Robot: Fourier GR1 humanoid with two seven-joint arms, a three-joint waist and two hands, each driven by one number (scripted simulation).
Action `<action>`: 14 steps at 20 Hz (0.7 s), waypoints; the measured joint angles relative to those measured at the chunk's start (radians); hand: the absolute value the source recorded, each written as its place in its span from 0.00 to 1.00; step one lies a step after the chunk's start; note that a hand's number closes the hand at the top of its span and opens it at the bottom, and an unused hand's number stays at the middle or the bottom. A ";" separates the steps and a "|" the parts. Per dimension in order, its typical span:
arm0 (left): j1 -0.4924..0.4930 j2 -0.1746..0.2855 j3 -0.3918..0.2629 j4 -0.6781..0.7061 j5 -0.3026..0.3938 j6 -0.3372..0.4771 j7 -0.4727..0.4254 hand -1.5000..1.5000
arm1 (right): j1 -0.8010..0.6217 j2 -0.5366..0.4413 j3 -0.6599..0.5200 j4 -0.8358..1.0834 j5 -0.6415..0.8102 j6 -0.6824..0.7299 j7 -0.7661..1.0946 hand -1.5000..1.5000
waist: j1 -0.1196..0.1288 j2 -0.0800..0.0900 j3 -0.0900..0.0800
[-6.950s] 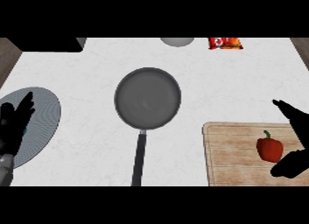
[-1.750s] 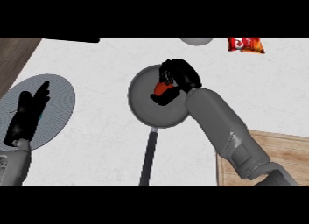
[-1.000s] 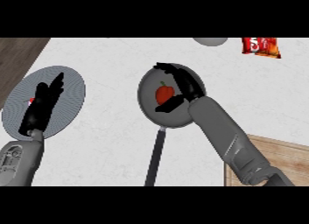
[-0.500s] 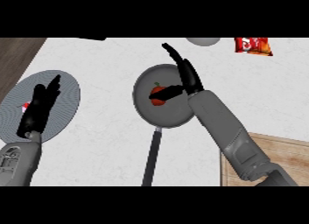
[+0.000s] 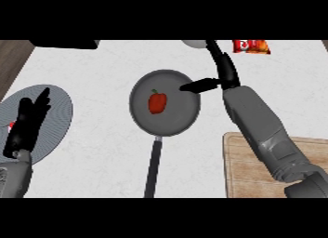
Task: Pick the bell pepper from the cutting board and place it in the pan
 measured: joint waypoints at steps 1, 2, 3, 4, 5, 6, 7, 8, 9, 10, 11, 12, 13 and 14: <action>-0.005 0.006 0.007 0.006 0.003 -0.002 0.001 0.50 | -0.001 -0.024 -0.011 0.007 -0.007 0.028 -0.006 0.00 | -0.006 -0.001 0.000; -0.003 0.012 0.016 0.011 0.007 -0.003 -0.003 0.50 | 0.004 -0.050 -0.021 0.011 -0.013 0.057 -0.018 0.00 | -0.011 -0.001 0.000; 0.007 0.012 0.015 -0.001 0.006 -0.004 -0.001 0.50 | 0.002 -0.075 -0.031 0.018 -0.019 0.085 -0.023 0.00 | -0.012 -0.002 0.000; 0.006 0.014 0.017 -0.009 0.007 -0.004 0.007 0.50 | 0.003 -0.105 -0.038 0.027 -0.021 0.117 -0.030 0.00 | -0.014 -0.002 0.000; 0.010 0.010 0.017 -0.007 0.005 0.000 0.003 0.50 | 0.007 -0.133 -0.043 0.036 -0.022 0.149 -0.038 0.00 | -0.015 -0.002 0.000; 0.020 0.012 0.020 -0.021 0.010 -0.003 0.006 0.50 | 0.017 -0.164 -0.046 0.041 -0.022 0.186 -0.049 0.00 | -0.017 -0.003 0.000; 0.016 0.010 0.020 -0.021 0.009 -0.001 0.009 0.50 | 0.019 -0.190 -0.048 0.048 -0.020 0.218 -0.057 0.00 | -0.018 -0.003 0.000; 0.025 0.012 0.021 -0.030 0.015 -0.009 0.013 0.50 | 0.022 -0.214 -0.052 0.054 -0.021 0.248 -0.065 0.00 | -0.018 -0.003 0.000; 0.027 0.015 0.023 -0.038 0.015 -0.009 0.018 0.50 | 0.029 -0.242 -0.055 0.062 -0.021 0.280 -0.076 0.00 | -0.017 -0.002 0.000; 0.022 0.015 0.025 -0.035 0.015 -0.008 0.020 0.50 | 0.033 -0.268 -0.056 0.067 -0.018 0.316 -0.082 0.00 | -0.020 -0.003 0.000; 0.033 0.015 0.028 -0.027 0.014 -0.008 0.000 0.50 | 0.035 -0.286 -0.058 0.072 -0.016 0.337 -0.090 0.00 | -0.020 -0.002 0.001; 0.022 0.017 0.031 -0.019 0.017 -0.010 0.006 0.50 | 0.039 -0.309 -0.059 0.077 -0.014 0.364 -0.096 0.00 | -0.022 -0.002 0.000; 0.023 0.013 0.031 -0.021 0.016 -0.008 0.004 0.50 | 0.036 -0.329 -0.057 0.082 -0.008 0.387 -0.098 0.00 | -0.021 -0.002 0.001; 0.021 0.013 0.033 -0.012 0.018 -0.008 -0.005 0.50 | 0.042 -0.360 -0.056 0.085 -0.004 0.422 -0.110 0.00 | -0.021 -0.001 0.001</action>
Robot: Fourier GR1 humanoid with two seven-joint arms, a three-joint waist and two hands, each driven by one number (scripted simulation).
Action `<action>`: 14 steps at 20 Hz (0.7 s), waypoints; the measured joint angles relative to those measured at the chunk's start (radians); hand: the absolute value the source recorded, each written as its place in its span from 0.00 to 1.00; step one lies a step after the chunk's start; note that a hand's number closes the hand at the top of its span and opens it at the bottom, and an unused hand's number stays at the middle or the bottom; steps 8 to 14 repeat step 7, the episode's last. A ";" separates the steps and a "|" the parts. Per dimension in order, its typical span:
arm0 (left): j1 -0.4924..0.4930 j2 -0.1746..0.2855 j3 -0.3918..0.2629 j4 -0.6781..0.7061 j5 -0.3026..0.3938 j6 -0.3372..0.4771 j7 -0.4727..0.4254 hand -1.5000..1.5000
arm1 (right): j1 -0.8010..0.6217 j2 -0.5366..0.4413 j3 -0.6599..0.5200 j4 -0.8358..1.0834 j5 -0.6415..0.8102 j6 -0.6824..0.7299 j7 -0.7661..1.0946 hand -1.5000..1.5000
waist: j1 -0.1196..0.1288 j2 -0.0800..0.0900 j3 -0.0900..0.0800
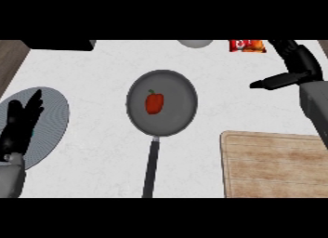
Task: Pick the bell pepper from the cutting board and place it in the pan
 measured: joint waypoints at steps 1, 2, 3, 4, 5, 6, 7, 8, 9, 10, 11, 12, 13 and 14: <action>-0.001 -0.001 -0.002 -0.001 -0.003 0.001 0.001 0.50 | 0.008 -0.020 0.000 0.004 0.004 0.024 -0.017 0.00 | 0.001 0.000 0.000; 0.000 0.002 -0.001 -0.001 -0.003 -0.002 -0.001 0.50 | 0.014 -0.039 0.000 0.008 0.008 0.047 -0.028 0.00 | 0.001 0.000 0.000; 0.000 -0.001 -0.004 0.000 -0.005 -0.002 -0.003 0.50 | 0.018 -0.048 -0.001 0.014 0.010 0.060 -0.039 0.00 | 0.003 0.001 0.000; -0.006 -0.004 -0.006 0.003 -0.009 0.003 -0.002 0.50 | 0.026 -0.062 0.000 0.017 0.015 0.078 -0.052 0.00 | 0.002 0.001 0.000; -0.006 -0.002 -0.005 0.002 -0.007 -0.001 0.000 0.50 | 0.032 -0.080 0.000 0.021 0.019 0.095 -0.066 0.00 | 0.004 0.002 0.001; -0.004 -0.001 -0.004 -0.002 -0.006 -0.002 0.003 0.50 | 0.038 -0.096 -0.001 0.023 0.022 0.110 -0.081 0.00 | 0.005 0.002 0.001; -0.012 -0.002 -0.005 -0.003 -0.008 0.000 0.013 0.50 | 0.040 -0.105 0.000 0.027 0.027 0.122 -0.088 0.00 | 0.004 0.002 0.001; -0.012 -0.002 -0.005 -0.003 -0.008 0.000 0.013 0.50 | 0.040 -0.105 0.000 0.027 0.027 0.122 -0.088 0.00 | 0.004 0.002 0.001; -0.012 -0.002 -0.005 -0.003 -0.008 0.000 0.013 0.50 | 0.040 -0.105 0.000 0.027 0.027 0.122 -0.088 0.00 | 0.004 0.002 0.001; -0.012 -0.002 -0.005 -0.003 -0.008 0.000 0.013 0.50 | 0.040 -0.105 0.000 0.027 0.027 0.122 -0.088 0.00 | 0.004 0.002 0.001; -0.012 -0.002 -0.005 -0.003 -0.008 0.000 0.013 0.50 | 0.040 -0.105 0.000 0.027 0.027 0.122 -0.088 0.00 | 0.004 0.002 0.001; -0.012 -0.002 -0.005 -0.003 -0.008 0.000 0.013 0.50 | 0.040 -0.105 0.000 0.027 0.027 0.122 -0.088 0.00 | 0.004 0.002 0.001; -0.012 -0.002 -0.005 -0.003 -0.008 0.000 0.013 0.50 | 0.040 -0.105 0.000 0.027 0.027 0.122 -0.088 0.00 | 0.004 0.002 0.001; -0.012 -0.002 -0.005 -0.003 -0.008 0.000 0.013 0.50 | 0.040 -0.105 0.000 0.027 0.027 0.122 -0.088 0.00 | 0.004 0.002 0.001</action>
